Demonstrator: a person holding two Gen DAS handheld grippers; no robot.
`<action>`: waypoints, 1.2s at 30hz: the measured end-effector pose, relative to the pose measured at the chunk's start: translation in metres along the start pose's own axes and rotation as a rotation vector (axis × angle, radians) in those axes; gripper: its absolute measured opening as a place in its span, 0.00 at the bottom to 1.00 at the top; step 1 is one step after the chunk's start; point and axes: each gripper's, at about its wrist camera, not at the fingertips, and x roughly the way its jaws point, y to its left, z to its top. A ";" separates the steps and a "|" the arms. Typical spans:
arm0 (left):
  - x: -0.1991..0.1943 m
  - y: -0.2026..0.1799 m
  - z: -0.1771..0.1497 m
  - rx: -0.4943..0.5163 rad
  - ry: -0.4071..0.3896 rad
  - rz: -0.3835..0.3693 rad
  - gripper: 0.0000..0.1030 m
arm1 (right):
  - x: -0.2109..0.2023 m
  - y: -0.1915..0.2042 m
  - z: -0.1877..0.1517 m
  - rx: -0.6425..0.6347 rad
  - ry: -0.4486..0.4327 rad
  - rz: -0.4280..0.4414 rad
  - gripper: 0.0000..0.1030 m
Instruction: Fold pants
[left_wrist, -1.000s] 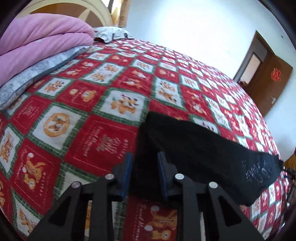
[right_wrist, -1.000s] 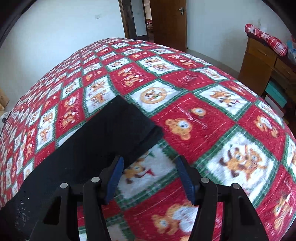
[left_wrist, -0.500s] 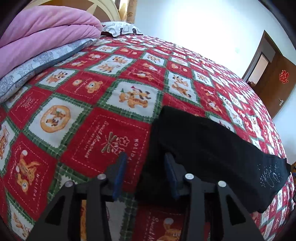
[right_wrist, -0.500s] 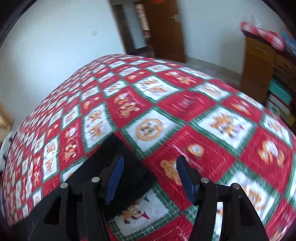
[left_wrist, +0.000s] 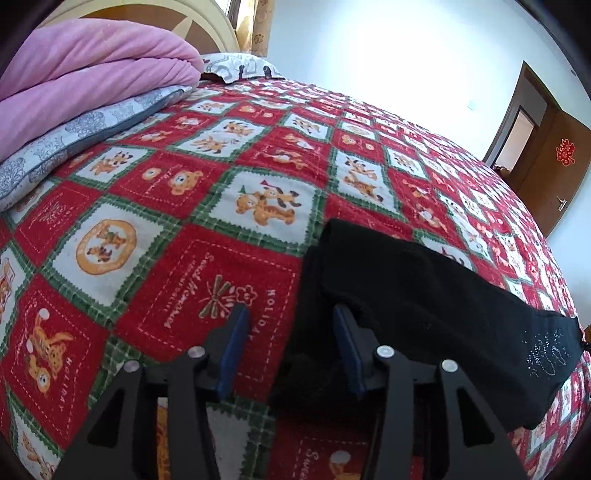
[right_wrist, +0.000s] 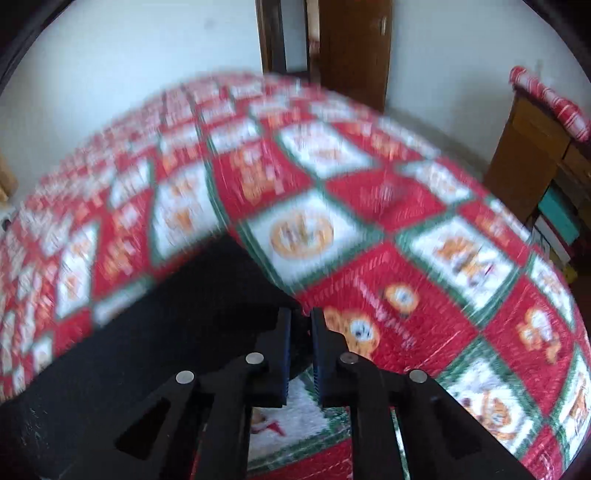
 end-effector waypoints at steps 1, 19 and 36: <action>-0.001 0.000 0.001 -0.001 0.003 0.002 0.50 | 0.008 0.005 -0.002 -0.049 0.022 -0.027 0.12; -0.008 -0.085 0.034 0.255 -0.037 -0.034 0.58 | -0.057 0.201 -0.050 -0.642 -0.107 0.269 0.53; 0.018 -0.099 0.019 0.308 0.017 0.057 0.71 | -0.021 0.261 -0.076 -0.651 -0.052 0.158 0.40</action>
